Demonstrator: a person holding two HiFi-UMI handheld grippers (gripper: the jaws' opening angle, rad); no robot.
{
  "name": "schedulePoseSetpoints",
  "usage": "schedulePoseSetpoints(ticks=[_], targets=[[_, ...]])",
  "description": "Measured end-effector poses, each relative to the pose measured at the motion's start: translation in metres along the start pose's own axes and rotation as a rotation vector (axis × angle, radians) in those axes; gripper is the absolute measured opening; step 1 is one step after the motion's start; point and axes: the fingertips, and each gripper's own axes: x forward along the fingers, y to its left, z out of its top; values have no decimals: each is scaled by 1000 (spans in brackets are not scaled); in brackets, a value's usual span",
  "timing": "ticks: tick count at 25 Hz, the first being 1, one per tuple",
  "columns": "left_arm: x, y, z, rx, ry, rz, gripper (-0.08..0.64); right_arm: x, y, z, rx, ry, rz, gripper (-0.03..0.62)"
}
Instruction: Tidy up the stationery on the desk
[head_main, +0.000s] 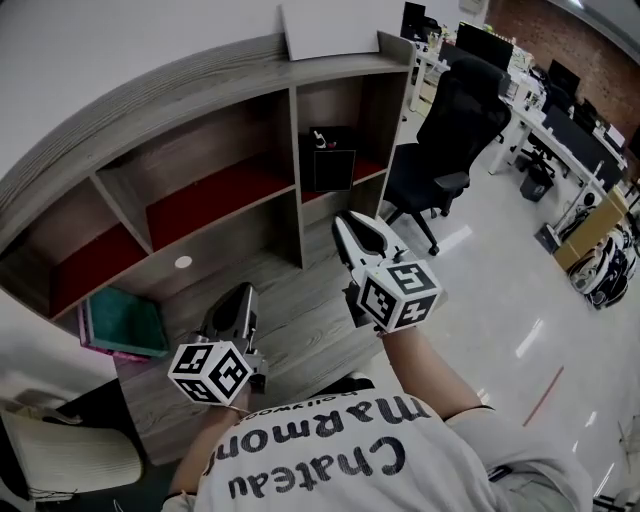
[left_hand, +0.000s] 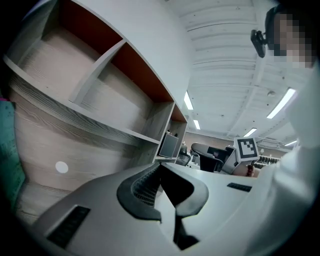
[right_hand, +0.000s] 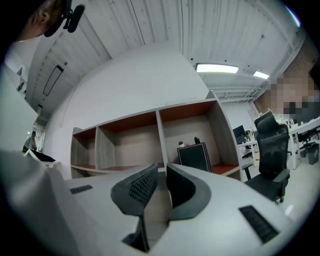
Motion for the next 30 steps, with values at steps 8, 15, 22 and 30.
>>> schedulePoseSetpoints(ticks=[8, 15, 22, 30], targets=[[-14, -16, -16, 2, 44, -82, 15, -37, 31, -50, 38, 90, -43, 26], [-24, -22, -35, -20, 76, -89, 15, -56, 46, -90, 155, 186, -63, 15], [-34, -16, -37, 2, 74, -26, 15, -43, 59, -104, 154, 241, 9, 14], [-35, -10, -31, 31, 35, 115, 15, -29, 54, -103, 119, 278, 93, 12]])
